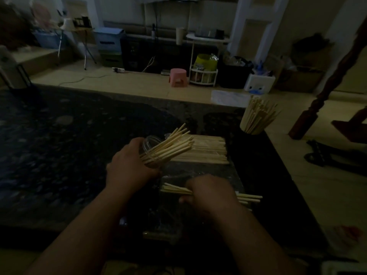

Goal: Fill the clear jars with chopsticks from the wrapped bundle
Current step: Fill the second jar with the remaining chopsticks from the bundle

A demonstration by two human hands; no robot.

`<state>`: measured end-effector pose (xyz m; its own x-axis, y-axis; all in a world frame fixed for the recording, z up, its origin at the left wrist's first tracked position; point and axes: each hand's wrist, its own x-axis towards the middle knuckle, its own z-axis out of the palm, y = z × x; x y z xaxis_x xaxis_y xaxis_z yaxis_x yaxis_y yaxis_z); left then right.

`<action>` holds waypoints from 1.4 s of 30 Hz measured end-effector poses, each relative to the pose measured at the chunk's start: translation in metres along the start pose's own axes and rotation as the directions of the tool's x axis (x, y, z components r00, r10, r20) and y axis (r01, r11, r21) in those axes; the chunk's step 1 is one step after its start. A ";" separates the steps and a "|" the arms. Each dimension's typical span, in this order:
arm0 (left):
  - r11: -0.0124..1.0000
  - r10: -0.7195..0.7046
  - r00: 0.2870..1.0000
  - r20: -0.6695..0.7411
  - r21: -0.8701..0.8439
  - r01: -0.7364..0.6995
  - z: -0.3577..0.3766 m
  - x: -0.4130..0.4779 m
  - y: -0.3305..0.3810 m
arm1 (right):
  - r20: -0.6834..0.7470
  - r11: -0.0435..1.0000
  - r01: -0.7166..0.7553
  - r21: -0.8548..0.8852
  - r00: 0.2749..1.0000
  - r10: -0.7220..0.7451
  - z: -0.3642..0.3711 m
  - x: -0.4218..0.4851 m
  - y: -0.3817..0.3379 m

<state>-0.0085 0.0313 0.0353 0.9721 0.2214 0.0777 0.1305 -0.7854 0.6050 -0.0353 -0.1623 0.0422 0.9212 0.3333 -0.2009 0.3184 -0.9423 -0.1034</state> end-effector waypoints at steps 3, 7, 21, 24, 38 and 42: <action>0.999 -0.011 1.000 0.015 -0.030 0.011 0.000 -0.001 -0.002 | -0.037 0.998 0.051 -0.022 0.998 -0.052 -0.014 -0.007 -0.001; 0.999 -0.035 0.999 0.020 -0.004 0.035 0.000 -0.001 -0.005 | -0.269 0.996 0.079 -0.044 0.959 -0.088 -0.037 -0.016 0.008; 0.996 0.030 0.997 0.077 0.083 -0.037 0.014 0.003 -0.002 | -0.865 0.940 0.271 0.208 0.500 0.048 -0.008 0.013 0.030; 0.992 0.048 0.996 0.079 0.110 -0.056 0.014 0.003 -0.004 | -0.895 0.865 0.371 0.338 0.411 0.174 -0.012 0.013 0.025; 0.986 0.075 0.994 0.082 0.142 -0.086 0.013 -0.001 -0.001 | -0.952 0.865 0.456 0.208 0.299 0.072 -0.013 0.009 0.018; 0.984 0.071 0.995 0.075 0.156 -0.082 0.015 0.000 -0.003 | -0.863 0.699 0.529 0.482 0.427 0.271 -0.015 0.014 0.013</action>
<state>-0.0059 0.0250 0.0219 0.9908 0.1210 0.0606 0.0791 -0.8813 0.4659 -0.0148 -0.1706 0.0527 0.6728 -0.1405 0.7264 0.6019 -0.4670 -0.6478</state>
